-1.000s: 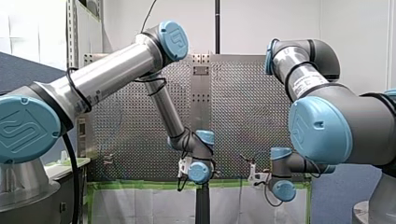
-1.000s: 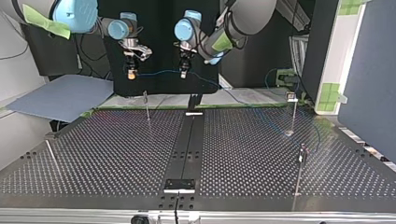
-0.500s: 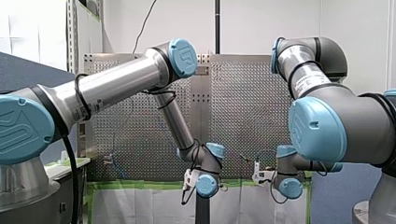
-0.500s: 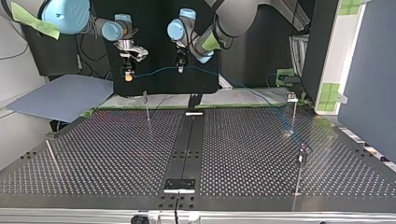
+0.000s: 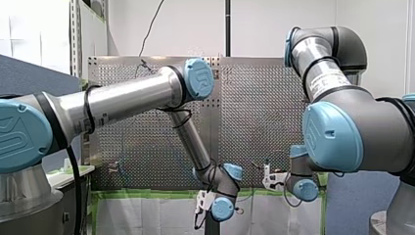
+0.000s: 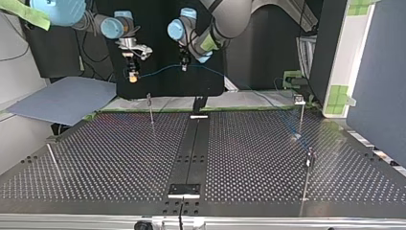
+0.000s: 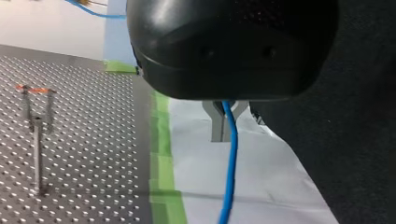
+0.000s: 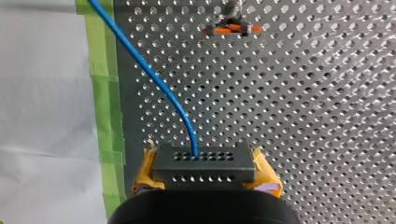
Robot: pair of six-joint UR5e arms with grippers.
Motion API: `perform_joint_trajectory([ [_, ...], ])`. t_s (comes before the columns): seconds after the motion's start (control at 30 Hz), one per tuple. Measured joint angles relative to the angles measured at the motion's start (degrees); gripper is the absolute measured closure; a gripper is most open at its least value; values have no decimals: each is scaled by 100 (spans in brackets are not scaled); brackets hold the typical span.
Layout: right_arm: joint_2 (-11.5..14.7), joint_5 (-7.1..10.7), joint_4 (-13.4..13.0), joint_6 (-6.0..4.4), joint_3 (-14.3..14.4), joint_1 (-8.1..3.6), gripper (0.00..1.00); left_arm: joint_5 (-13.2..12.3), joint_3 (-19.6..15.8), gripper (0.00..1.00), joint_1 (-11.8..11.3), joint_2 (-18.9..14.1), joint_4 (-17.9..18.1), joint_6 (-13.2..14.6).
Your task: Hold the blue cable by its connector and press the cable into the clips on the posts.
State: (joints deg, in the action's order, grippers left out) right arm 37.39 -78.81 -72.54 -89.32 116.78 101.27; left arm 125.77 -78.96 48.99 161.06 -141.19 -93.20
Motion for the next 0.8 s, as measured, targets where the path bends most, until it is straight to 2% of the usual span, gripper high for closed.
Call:
perform_joint_trajectory([
  [0.17,211,17,14,-24,90,-16,100,153,249,100,19,123,-100,-168],
  [0.43,263,80,-64,-139,103,-8,100,212,651,100,59,136,-219,-261],
  [0.7,265,158,-119,-293,103,-43,100,230,1028,100,192,137,-352,-420],
  [0.8,263,190,-213,-401,102,-77,100,267,1164,100,221,138,-437,-465],
])
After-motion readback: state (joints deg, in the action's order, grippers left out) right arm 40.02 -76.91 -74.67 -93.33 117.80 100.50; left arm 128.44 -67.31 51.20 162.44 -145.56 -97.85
